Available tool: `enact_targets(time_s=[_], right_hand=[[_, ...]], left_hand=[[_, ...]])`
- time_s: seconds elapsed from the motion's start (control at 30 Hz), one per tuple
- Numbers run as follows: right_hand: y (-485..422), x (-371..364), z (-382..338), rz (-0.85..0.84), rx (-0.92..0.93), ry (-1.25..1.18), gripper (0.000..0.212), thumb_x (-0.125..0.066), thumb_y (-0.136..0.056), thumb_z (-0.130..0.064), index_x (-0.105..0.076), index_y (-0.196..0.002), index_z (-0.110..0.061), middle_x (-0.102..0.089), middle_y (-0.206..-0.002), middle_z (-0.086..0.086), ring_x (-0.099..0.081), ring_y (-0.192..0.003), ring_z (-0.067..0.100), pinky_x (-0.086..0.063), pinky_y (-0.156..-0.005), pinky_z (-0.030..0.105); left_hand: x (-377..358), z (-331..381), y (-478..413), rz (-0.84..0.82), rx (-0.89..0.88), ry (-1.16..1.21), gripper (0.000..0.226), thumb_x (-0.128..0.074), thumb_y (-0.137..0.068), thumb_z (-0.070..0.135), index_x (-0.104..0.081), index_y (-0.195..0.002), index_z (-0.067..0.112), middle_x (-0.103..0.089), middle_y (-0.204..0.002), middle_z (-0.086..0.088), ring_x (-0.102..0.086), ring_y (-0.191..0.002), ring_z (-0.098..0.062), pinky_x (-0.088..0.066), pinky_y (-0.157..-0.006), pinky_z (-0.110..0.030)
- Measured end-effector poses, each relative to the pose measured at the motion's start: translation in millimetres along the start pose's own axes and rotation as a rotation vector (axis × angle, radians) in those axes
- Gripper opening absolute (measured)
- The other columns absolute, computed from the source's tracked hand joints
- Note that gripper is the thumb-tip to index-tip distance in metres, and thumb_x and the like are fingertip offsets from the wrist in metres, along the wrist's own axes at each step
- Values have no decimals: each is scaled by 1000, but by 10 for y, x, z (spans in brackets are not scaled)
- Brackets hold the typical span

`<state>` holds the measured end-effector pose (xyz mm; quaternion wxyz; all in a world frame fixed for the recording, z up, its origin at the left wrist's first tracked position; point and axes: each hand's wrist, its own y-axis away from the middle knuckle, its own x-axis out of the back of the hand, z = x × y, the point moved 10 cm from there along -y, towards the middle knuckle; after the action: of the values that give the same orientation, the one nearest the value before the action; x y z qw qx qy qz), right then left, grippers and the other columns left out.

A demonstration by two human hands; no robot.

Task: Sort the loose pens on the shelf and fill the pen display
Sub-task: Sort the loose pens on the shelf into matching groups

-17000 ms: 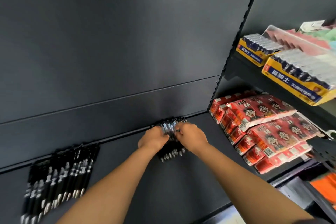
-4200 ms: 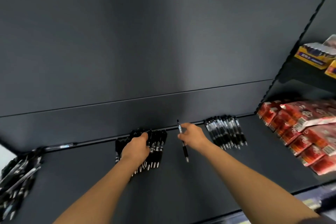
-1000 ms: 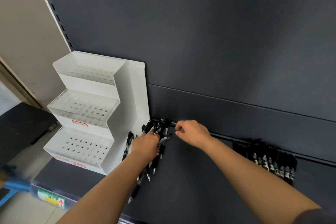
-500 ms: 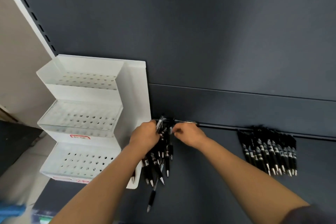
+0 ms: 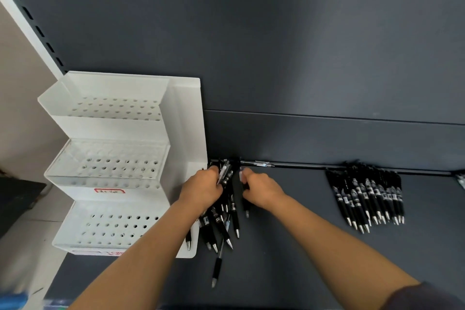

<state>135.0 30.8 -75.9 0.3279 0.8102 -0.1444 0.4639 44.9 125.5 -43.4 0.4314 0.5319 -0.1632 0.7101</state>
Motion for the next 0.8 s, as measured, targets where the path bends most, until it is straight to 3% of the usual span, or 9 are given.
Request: enact_targets(time_s=[0.13, 0.27, 0.4, 0.53, 0.7, 0.8], right_hand=[[77, -66, -18, -46, 28, 107, 29, -49, -92, -30, -50, -120, -21, -52, -120, 12, -54, -112, 34, -46, -87, 37], [117, 3, -17, 23, -57, 121, 47, -50, -90, -48, -50, -123, -15, -57, -122, 11, -56, -113, 33, -45, -82, 35], [124, 1, -19, 23, -113, 52, 39, -53, -87, -40, -59, -116, -15, -61, -118, 8, -60, -108, 30, -42, -75, 30], [115, 10, -19, 14, -134, 58, 38, -56, -85, -40, -61, -113, -16, -63, -115, 6, -61, -106, 27, -44, -75, 30], [84, -35, -147, -10, -107, 36, 28, -56, -84, -27, -61, -109, -14, -63, -112, 6, -62, -104, 27, -48, -74, 30], [89, -84, -93, -121, -128, -57, 13, -57, -81, -26, -61, -87, -15, -67, -89, 2, -67, -79, 19, -53, -72, 26]], left_hand=[[-36, 121, -5, -16, -22, -11, 7, -48, -89, 16, -41, -87, 14, -57, -88, -6, -55, -82, -28, -43, -65, -32], [-12, 177, 16, -9, -9, -16, 7, -49, -88, 15, -42, -87, 15, -60, -92, -10, -58, -88, -31, -45, -68, -33], [13, 132, 78, 25, 32, -14, 8, -48, -87, 15, -40, -86, 14, -61, -94, -12, -58, -88, -33, -45, -70, -35], [-51, 143, 165, 26, 61, -23, 10, -49, -88, 17, -48, -96, 11, -61, -97, -12, -58, -91, -32, -42, -69, -33], [-59, 127, 178, 46, 74, -35, 18, -49, -88, 20, -51, -103, 9, -62, -98, -12, -59, -90, -32, -47, -72, -36], [-40, 127, 118, 54, 73, -58, 19, -49, -89, 20, -52, -104, 10, -62, -99, -11, -59, -92, -32, -46, -70, -34]])
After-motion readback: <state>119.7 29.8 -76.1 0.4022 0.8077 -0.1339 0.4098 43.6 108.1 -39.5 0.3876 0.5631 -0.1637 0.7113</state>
